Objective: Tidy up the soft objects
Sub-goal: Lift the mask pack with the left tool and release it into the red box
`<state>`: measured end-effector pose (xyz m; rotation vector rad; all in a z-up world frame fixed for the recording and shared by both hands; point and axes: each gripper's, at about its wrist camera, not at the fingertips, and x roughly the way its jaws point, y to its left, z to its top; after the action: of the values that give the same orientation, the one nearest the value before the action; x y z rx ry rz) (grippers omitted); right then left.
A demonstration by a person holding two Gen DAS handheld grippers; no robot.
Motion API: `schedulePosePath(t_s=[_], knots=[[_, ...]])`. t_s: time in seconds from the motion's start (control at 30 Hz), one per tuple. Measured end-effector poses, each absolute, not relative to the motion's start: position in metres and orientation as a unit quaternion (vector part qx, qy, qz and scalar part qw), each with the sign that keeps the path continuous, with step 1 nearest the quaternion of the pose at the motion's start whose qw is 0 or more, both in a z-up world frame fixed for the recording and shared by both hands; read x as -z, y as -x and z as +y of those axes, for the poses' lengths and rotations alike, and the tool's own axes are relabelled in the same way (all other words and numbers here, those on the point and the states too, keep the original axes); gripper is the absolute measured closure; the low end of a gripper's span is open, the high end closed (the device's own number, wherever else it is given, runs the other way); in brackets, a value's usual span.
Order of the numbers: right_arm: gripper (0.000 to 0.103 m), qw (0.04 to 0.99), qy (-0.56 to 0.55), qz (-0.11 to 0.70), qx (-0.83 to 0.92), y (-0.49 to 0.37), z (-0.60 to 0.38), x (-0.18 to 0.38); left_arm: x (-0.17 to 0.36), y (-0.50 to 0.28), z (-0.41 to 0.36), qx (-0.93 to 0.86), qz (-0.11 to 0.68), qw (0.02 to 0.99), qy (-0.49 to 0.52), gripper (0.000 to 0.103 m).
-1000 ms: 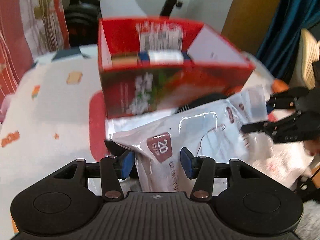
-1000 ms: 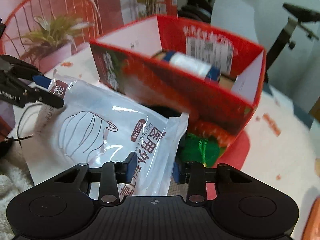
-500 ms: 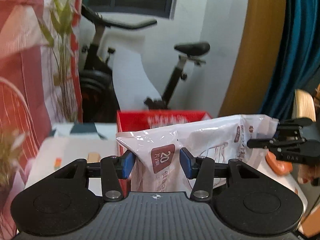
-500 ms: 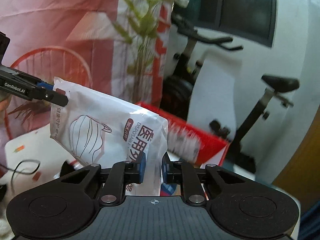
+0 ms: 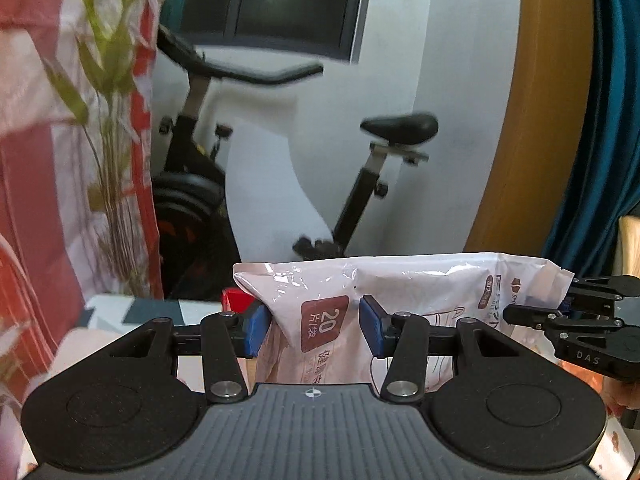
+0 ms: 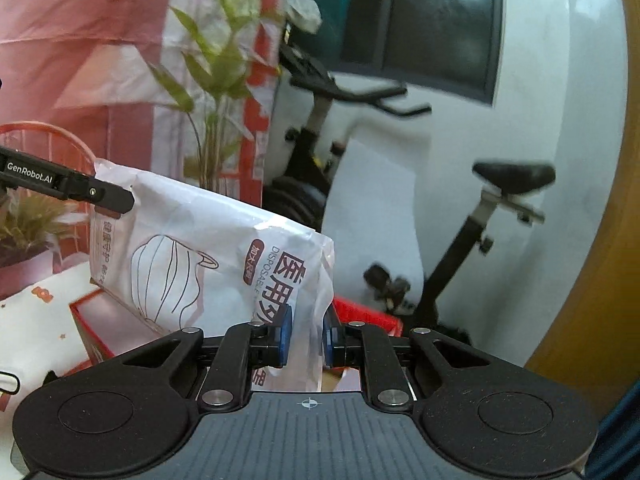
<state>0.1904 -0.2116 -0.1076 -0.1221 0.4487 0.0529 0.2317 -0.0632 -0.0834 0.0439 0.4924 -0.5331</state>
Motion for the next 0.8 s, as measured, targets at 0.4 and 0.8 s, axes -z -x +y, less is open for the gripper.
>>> schedulePosePath(t_s=[0.4,0.8], knots=[[0.086,0.949,0.012,0.311,-0.045,-0.213,-0.222,0.151,0.143,-0.268,-0.070,0.253,0.337,0.906,-0.046,0.052],[0.088,0.906,0.045,0.418,-0.042,-0.265,-0.208,0.179,0.177,-0.310,-0.067,0.254,0.410,0.875,-0.048,0.052]])
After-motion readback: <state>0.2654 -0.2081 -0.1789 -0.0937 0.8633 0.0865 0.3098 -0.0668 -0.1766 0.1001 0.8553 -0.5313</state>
